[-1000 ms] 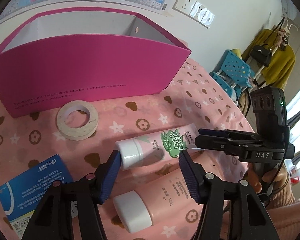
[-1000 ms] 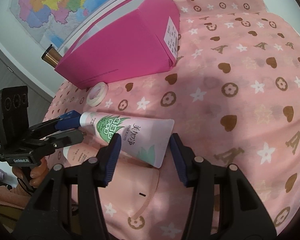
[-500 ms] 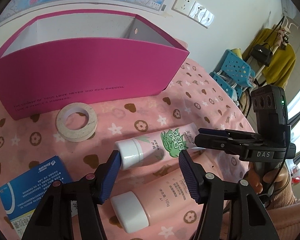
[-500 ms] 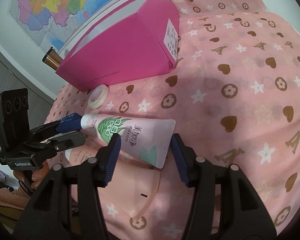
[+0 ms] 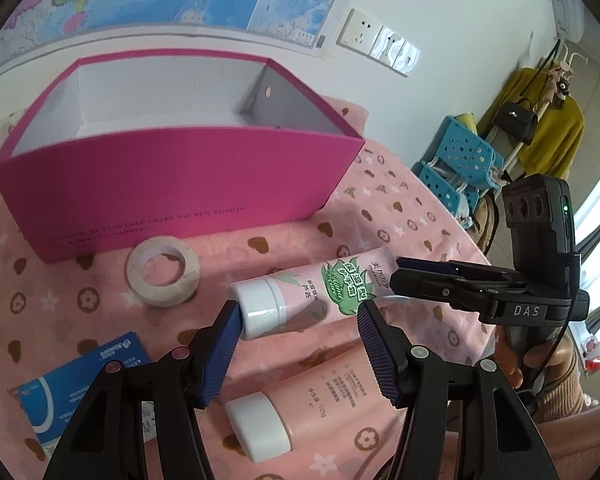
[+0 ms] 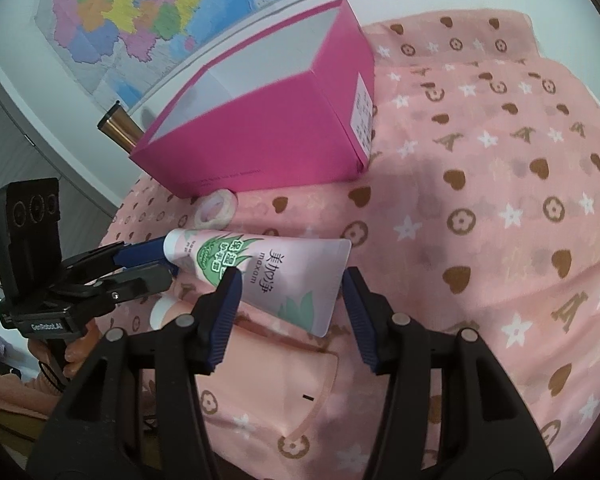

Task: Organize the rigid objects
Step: 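Close the right gripper around the pink aloe-print tube and lift it, then carry the aloe-print tube into the magenta box and open the right gripper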

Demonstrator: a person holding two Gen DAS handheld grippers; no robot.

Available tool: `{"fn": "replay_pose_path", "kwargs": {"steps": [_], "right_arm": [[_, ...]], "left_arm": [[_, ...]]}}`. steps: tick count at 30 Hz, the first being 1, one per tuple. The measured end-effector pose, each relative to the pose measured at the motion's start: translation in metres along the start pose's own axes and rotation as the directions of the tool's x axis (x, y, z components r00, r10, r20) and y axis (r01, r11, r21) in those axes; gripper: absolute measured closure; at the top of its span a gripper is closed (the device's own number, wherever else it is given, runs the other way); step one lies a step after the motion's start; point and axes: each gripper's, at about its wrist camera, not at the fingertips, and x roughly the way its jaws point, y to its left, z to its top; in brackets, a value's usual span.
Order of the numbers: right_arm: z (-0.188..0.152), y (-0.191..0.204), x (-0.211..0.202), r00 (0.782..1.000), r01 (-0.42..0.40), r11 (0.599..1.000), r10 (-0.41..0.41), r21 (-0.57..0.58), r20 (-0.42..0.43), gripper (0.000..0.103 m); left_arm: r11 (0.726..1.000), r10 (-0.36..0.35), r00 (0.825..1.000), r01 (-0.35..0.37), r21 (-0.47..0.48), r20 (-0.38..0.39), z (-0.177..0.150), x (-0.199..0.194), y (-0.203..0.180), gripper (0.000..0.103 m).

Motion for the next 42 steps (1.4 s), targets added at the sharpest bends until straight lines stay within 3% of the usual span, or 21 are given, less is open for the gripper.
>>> {"fn": "replay_pose_path", "kwargs": {"steps": [20,42], "right_arm": [[0.037,0.030,-0.025,0.994,-0.003,0.996,0.013,-0.089,0.109,0.048],[0.088,0.045,-0.032,0.982,0.007,0.987,0.023,-0.161,0.187,0.048]], "left_arm": [[0.998,0.029,0.992,-0.036,0.056,0.124,0.032,-0.038,-0.008,0.043],[0.987,0.097,0.971,-0.123,0.107,0.218,0.072,-0.050,-0.011,0.043]]}}
